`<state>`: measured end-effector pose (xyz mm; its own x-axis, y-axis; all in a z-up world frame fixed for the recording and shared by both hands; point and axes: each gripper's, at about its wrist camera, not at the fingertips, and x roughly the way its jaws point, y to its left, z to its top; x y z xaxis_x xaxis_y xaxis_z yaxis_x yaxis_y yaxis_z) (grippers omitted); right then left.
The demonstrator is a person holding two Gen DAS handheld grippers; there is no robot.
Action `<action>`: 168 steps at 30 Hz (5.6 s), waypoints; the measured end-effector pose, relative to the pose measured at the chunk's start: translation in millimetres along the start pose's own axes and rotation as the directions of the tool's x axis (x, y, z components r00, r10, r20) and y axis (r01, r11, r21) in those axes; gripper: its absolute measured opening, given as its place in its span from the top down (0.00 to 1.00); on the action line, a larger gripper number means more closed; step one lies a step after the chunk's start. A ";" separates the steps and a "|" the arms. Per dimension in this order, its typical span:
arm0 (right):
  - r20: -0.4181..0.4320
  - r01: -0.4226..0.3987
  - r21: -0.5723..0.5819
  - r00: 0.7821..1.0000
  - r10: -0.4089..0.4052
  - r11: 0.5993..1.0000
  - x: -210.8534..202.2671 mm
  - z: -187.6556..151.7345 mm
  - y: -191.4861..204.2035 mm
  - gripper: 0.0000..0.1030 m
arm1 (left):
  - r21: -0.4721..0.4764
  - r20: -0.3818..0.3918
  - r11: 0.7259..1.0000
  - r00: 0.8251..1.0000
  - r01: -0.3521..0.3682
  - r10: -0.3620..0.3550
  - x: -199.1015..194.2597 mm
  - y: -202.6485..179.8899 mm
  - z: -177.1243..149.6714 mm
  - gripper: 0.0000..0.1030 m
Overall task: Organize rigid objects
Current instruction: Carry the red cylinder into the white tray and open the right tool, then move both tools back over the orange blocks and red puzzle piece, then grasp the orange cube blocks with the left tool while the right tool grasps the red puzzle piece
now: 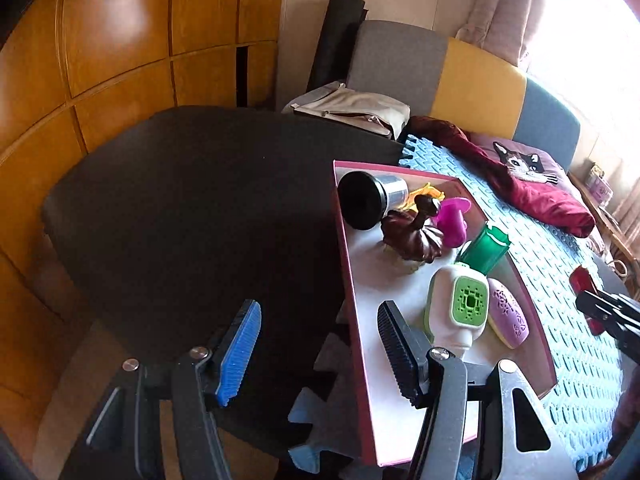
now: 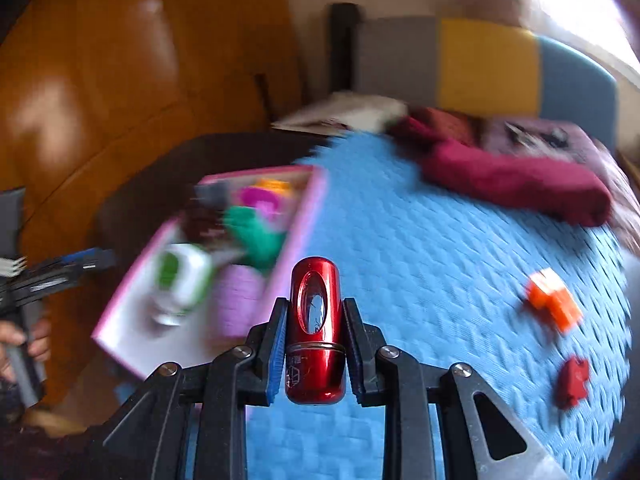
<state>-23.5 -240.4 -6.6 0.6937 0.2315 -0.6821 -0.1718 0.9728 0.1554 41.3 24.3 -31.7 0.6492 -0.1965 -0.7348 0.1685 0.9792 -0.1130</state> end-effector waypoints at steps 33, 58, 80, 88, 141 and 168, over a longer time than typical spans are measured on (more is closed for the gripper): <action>-0.146 -0.075 -0.082 0.987 0.063 0.994 69.7 -10.8 69.7 0.65 | 0.047 -0.013 0.999 1.000 0.024 -0.024 0.1 -13.1 -8.0 0.37; -0.036 0.048 -0.038 0.998 -0.049 0.998 24.0 1.1 33.7 0.64 | 0.118 0.010 0.992 0.999 0.042 -0.044 -12.7 -34.9 -6.3 0.36; -0.059 0.472 0.271 0.878 -0.475 0.839 -45.8 -25.2 -165.2 0.64 | 0.273 0.049 0.957 0.993 0.094 -0.111 -19.0 -104.3 13.6 0.30; -0.129 0.489 0.448 0.864 -0.487 0.748 -53.6 -42.1 -206.7 0.64 | 0.336 0.023 0.932 0.988 0.135 -0.151 -7.4 -149.1 21.4 0.30; -0.144 0.402 0.721 0.884 -0.445 0.565 -81.6 -69.3 -257.4 0.63 | 0.540 -0.300 0.692 0.878 0.479 -0.374 131.3 -426.0 10.2 0.42; -0.266 0.439 0.326 0.892 -0.365 0.837 -14.8 -54.3 -189.8 0.69 | 0.448 -0.108 0.798 0.910 0.403 -0.399 26.9 -334.3 29.3 0.42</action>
<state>-39.2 -429.0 -64.8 0.4960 -0.1512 -0.8551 0.3889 0.9191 0.0631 24.1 -309.8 5.9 0.4436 -0.5645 -0.6961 0.7286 0.6795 -0.0868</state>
